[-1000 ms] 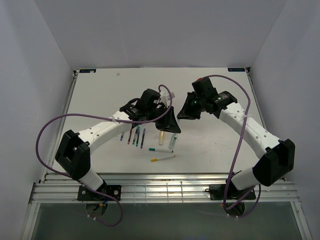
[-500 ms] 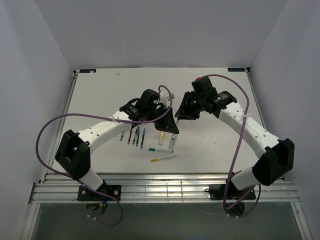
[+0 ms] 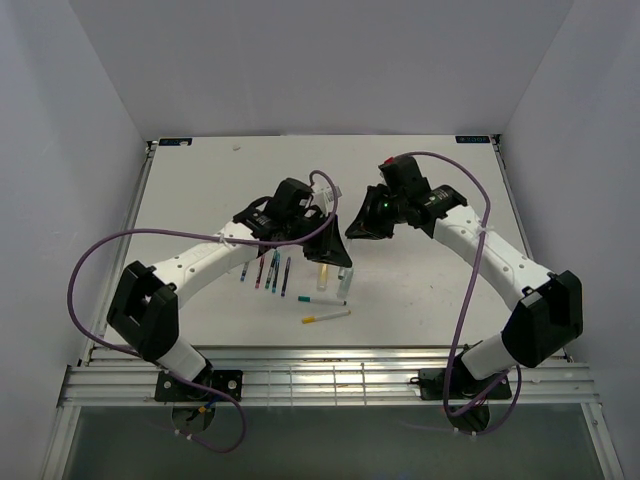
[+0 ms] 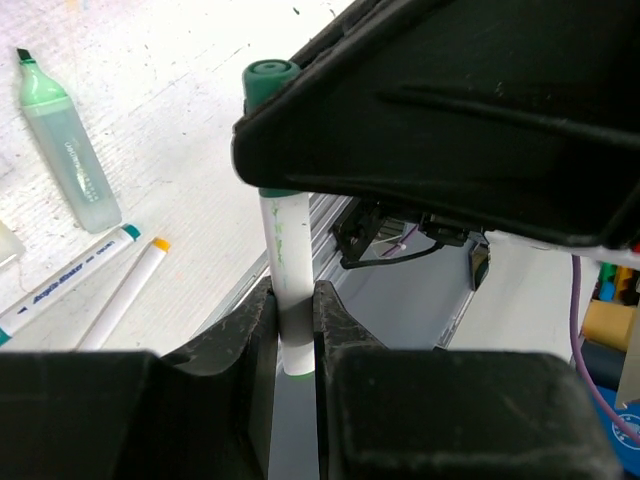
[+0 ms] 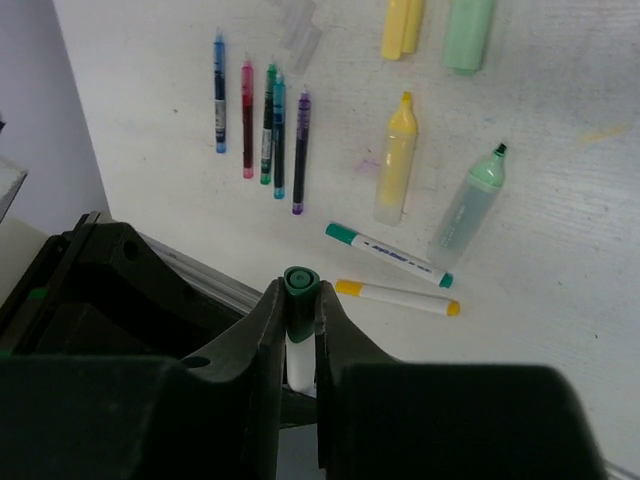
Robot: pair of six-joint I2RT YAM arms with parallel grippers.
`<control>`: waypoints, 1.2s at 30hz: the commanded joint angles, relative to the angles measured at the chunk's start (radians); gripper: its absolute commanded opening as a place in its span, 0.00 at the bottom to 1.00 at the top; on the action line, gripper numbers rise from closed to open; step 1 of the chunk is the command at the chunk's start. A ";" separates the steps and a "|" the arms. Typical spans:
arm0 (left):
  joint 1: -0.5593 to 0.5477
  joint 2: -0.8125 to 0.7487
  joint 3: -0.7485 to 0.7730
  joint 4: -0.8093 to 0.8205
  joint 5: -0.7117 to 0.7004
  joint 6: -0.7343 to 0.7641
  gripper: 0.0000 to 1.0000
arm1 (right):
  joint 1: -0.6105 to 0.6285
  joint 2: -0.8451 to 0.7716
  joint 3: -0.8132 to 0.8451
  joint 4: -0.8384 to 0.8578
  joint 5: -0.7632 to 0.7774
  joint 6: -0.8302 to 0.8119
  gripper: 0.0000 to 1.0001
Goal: Open the pen caps
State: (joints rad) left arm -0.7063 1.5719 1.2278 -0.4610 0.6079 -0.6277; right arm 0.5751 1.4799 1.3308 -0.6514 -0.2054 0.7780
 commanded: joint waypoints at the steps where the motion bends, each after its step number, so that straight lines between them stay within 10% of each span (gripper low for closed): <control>1: 0.050 -0.125 -0.077 0.243 0.194 -0.052 0.00 | 0.002 -0.036 -0.083 0.195 -0.164 -0.035 0.08; 9: 0.091 -0.250 -0.321 0.830 0.495 -0.355 0.00 | -0.104 -0.181 -0.337 0.694 -0.515 -0.013 0.08; 17: 0.131 -0.263 -0.428 1.038 0.518 -0.510 0.00 | -0.153 -0.169 -0.418 0.905 -0.680 0.101 0.08; 20: 0.165 -0.273 -0.420 0.920 0.471 -0.462 0.00 | -0.152 -0.147 -0.274 0.531 -0.542 -0.118 0.08; 25: 0.125 -0.227 -0.073 0.025 0.034 0.085 0.00 | -0.133 -0.128 -0.067 0.077 -0.055 -0.261 0.08; 36: -0.059 -0.228 -0.013 -0.155 -0.434 0.187 0.00 | -0.127 -0.063 0.065 -0.118 0.276 -0.123 0.08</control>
State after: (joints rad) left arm -0.7528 1.3819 1.1839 -0.4141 0.3363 -0.5064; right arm 0.4931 1.3682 1.3220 -0.6178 -0.2512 0.7311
